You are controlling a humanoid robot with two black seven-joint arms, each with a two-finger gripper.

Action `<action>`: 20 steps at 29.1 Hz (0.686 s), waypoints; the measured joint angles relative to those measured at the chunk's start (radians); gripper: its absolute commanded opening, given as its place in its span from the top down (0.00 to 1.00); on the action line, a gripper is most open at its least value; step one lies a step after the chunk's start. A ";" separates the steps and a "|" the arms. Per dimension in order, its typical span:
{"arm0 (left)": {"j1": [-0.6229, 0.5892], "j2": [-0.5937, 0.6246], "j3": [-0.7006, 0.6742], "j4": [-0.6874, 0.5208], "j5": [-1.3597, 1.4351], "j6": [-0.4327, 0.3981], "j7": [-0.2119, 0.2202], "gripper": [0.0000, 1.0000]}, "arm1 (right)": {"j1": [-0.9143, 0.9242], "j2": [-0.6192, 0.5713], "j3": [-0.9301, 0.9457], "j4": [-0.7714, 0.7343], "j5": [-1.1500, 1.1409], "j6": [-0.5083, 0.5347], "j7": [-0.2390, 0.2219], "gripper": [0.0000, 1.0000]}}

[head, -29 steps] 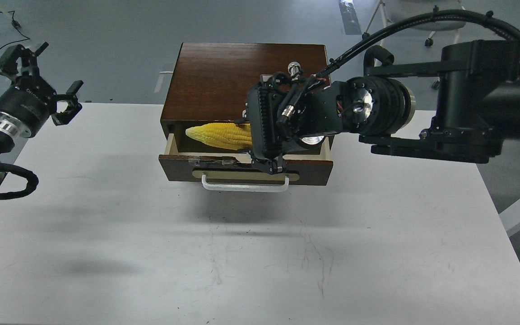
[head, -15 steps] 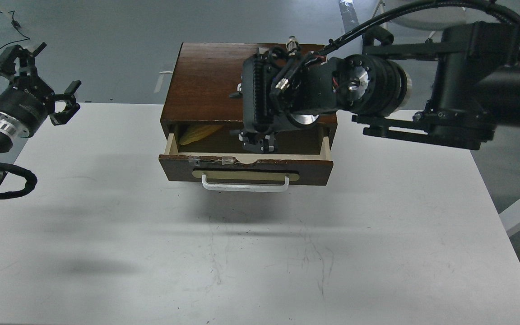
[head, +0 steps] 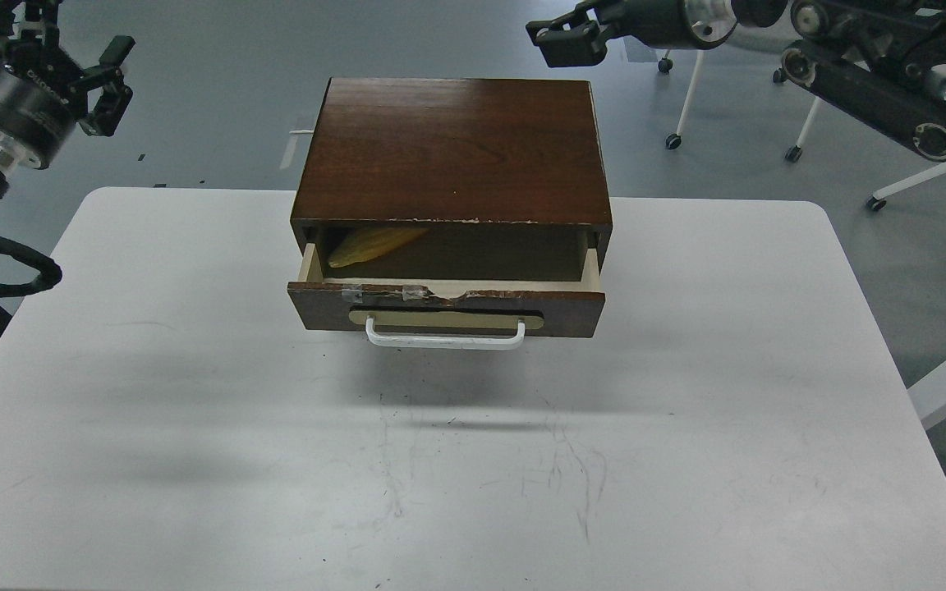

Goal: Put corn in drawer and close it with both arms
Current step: 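Withdraw the right arm up and away from the box, then reach the left gripper to the drawer front near the white handle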

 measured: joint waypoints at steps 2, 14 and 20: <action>-0.042 -0.008 0.000 -0.008 0.089 0.000 0.000 1.00 | -0.017 -0.001 0.000 -0.074 0.148 -0.001 0.000 0.01; -0.196 0.016 0.001 -0.447 0.662 0.000 0.000 1.00 | -0.195 -0.057 0.017 -0.320 0.840 -0.010 -0.004 0.01; -0.198 0.061 0.002 -0.723 0.936 0.000 0.000 1.00 | -0.276 -0.057 0.144 -0.402 1.037 0.011 -0.011 0.01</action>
